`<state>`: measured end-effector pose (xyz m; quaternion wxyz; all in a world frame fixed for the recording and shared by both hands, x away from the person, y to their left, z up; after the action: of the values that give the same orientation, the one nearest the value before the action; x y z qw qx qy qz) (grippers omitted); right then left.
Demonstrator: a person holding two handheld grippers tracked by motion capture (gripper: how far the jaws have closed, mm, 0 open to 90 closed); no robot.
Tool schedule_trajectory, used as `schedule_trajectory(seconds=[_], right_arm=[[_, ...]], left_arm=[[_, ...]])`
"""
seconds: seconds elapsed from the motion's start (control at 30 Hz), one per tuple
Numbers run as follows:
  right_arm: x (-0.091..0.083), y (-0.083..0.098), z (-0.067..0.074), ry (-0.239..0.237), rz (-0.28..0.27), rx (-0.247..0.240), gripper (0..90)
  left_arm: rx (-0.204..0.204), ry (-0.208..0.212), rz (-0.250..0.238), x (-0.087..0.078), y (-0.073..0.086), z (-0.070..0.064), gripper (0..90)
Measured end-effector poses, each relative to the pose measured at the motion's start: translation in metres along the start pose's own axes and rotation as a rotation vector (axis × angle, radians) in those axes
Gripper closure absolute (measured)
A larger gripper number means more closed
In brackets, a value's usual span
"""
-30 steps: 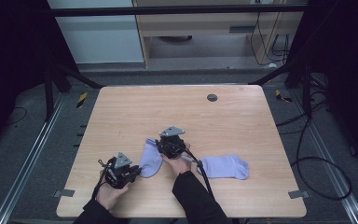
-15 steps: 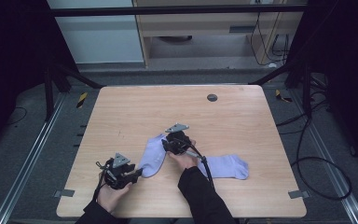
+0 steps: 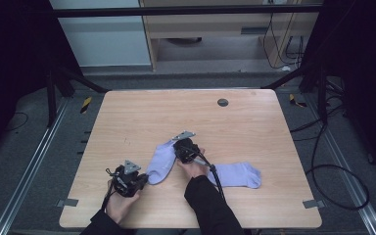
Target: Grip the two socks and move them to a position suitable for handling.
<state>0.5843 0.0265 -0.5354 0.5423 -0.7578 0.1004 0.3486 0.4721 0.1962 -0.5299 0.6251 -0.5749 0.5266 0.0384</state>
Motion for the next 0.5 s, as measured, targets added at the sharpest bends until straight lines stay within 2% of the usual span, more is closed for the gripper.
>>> schedule_trajectory(seconds=[0.13,0.23,0.27,0.3,0.33,0.37,0.5], right_arm=[[-0.004,-0.001,-0.001,-0.023,0.003,0.024,87.7],[-0.013,-0.003,-0.002,-0.035,-0.017,0.035,87.7],[-0.022,-0.006,-0.002,-0.047,-0.034,0.038,87.6],[-0.022,-0.006,-0.002,-0.047,-0.034,0.038,87.6],[-0.031,-0.007,-0.001,-0.059,-0.047,0.043,87.5],[-0.031,-0.007,-0.001,-0.059,-0.047,0.043,87.5],[-0.049,-0.003,0.002,-0.05,-0.064,0.022,87.3]], left_arm=[[-0.004,0.007,-0.007,0.0,-0.002,0.002,88.5],[-0.003,0.01,-0.043,-0.005,-0.007,0.004,88.8],[0.001,0.007,-0.054,-0.008,-0.009,0.005,89.0],[0.003,0.005,-0.062,-0.011,-0.01,0.006,89.0],[0.003,-0.001,-0.071,-0.014,-0.011,0.007,89.1],[0.005,-0.008,-0.079,-0.017,-0.012,0.008,89.1],[0.007,-0.04,-0.08,-0.024,-0.014,0.017,89.2]])
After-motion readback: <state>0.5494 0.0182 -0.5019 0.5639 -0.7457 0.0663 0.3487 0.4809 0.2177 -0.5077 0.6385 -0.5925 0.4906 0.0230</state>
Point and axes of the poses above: each handheld gripper's, and its own axes: x roughly forward along the jaws, y roughly out of its underside, z roughly to its left, the point moved 5 cm from there along x, roughly forward along the jaws, and after that the axes turned 14 degrees about y, right-handed, at the moved point
